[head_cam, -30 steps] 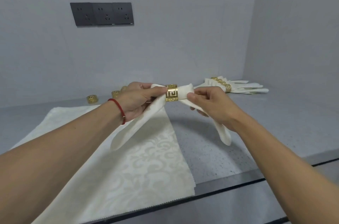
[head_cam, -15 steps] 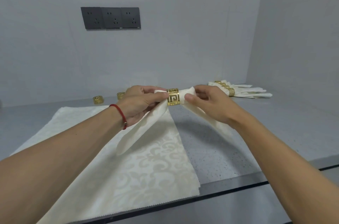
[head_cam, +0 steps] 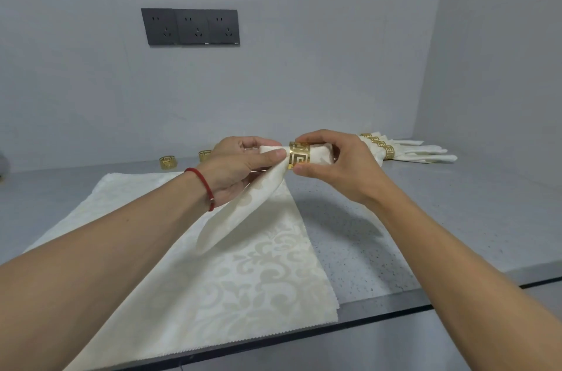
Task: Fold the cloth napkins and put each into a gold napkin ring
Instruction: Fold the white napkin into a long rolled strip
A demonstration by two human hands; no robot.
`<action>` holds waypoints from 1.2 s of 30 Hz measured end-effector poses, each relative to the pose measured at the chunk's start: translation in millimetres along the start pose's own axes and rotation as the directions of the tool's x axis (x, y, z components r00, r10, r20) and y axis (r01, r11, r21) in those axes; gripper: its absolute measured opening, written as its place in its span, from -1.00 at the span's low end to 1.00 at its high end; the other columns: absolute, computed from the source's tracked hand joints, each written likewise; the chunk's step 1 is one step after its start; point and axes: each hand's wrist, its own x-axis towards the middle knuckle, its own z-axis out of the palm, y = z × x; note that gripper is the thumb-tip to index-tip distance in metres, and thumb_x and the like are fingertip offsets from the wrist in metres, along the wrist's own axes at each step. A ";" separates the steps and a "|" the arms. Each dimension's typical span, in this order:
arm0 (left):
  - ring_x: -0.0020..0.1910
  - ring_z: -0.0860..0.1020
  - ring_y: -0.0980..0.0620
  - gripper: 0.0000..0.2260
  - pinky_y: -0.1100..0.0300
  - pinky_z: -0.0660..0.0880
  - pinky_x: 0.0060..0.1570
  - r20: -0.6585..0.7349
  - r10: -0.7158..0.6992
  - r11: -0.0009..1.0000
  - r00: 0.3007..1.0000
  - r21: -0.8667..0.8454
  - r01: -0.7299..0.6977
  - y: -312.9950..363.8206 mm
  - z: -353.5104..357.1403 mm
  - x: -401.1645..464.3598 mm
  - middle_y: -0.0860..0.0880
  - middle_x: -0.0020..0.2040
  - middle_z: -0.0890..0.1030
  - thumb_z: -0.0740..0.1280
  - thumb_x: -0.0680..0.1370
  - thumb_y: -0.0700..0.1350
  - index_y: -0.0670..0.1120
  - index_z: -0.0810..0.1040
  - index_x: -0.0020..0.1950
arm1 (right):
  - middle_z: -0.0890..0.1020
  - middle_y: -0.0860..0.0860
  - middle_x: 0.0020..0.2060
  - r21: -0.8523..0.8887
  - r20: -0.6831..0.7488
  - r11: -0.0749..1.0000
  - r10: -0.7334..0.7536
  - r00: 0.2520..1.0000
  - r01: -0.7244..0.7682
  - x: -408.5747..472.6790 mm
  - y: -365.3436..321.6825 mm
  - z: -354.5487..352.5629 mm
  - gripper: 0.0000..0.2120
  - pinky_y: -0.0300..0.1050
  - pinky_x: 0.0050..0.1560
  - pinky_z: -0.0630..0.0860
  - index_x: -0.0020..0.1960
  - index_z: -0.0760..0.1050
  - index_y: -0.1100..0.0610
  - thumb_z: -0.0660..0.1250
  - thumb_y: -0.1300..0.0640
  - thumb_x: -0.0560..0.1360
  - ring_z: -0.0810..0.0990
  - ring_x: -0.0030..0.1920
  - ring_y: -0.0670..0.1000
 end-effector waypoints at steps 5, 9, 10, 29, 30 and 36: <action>-0.04 0.68 -0.12 -0.66 0.01 0.61 0.12 -0.063 -0.036 0.996 0.997 -0.088 0.031 -3.7 5.6 5.9 -0.26 0.05 0.69 0.53 0.41 -0.27 -0.27 0.62 0.16 | 0.69 -0.16 0.00 -0.048 0.017 0.999 0.025 1.000 -0.025 3.7 4.8 -0.9 -0.51 -0.27 -0.10 0.54 0.25 0.60 -0.13 0.63 -0.09 0.35 0.63 -0.12 -0.16; -0.09 0.69 -0.08 -0.72 0.10 0.64 0.05 -0.042 -0.072 0.989 0.996 -0.133 0.066 -7.3 17.0 17.1 -0.21 0.01 0.70 0.49 0.44 -0.27 -0.27 0.63 0.14 | 0.64 -0.10 0.05 0.001 0.015 0.987 0.158 0.987 -0.158 4.0 13.9 -25.0 -0.53 -0.28 -0.01 0.54 0.33 0.55 -0.09 0.49 -0.19 0.48 0.63 0.03 -0.15; -0.07 0.69 -0.09 -0.72 0.10 0.64 0.05 -0.023 -0.086 0.987 0.996 -0.141 0.082 -9.1 24.0 20.5 -0.21 0.01 0.70 0.49 0.45 -0.26 -0.27 0.62 0.14 | 0.66 -0.07 0.00 0.034 0.011 0.982 0.188 0.982 -0.188 3.2 18.5 -33.2 -0.62 -0.30 -0.08 0.55 0.28 0.59 -0.06 0.49 -0.13 0.50 0.64 -0.02 -0.14; -0.04 0.68 -0.13 -0.81 -0.07 0.62 0.10 0.019 -0.187 0.967 0.982 0.179 0.181 -85.4 205.6 180.8 -0.25 0.03 0.69 0.40 0.43 -0.43 -0.34 0.67 0.02 | 0.68 -0.04 -0.01 -0.327 -0.338 0.830 0.344 0.876 -0.452 2.3 189.0 -147.0 -0.69 -0.07 0.06 0.51 0.24 0.61 0.07 0.41 -0.03 0.55 0.63 0.05 0.05; -0.03 0.68 -0.13 -0.83 -0.06 0.62 0.10 0.012 -0.177 0.966 0.984 0.196 0.171 -90.4 212.5 192.3 -0.23 0.01 0.70 0.42 0.44 -0.41 -0.31 0.68 0.01 | 0.68 -0.01 0.03 -0.358 -0.467 0.791 0.308 0.829 -0.496 4.4 200.1 -149.2 -0.70 -0.03 0.10 0.51 0.25 0.60 0.09 0.37 0.00 0.56 0.62 0.09 0.09; -0.09 0.68 -0.03 -0.81 0.07 0.66 0.01 -0.028 -0.125 0.946 0.992 0.299 0.127 -106.3 238.2 252.6 -0.08 -0.08 0.69 0.56 0.33 -0.22 -0.16 0.68 -0.08 | 0.61 0.11 0.08 -0.529 -0.657 0.626 0.125 0.744 -0.572 8.5 238.1 -133.5 -0.71 0.10 0.13 0.36 0.22 0.53 0.13 0.29 0.25 0.51 0.52 0.11 0.18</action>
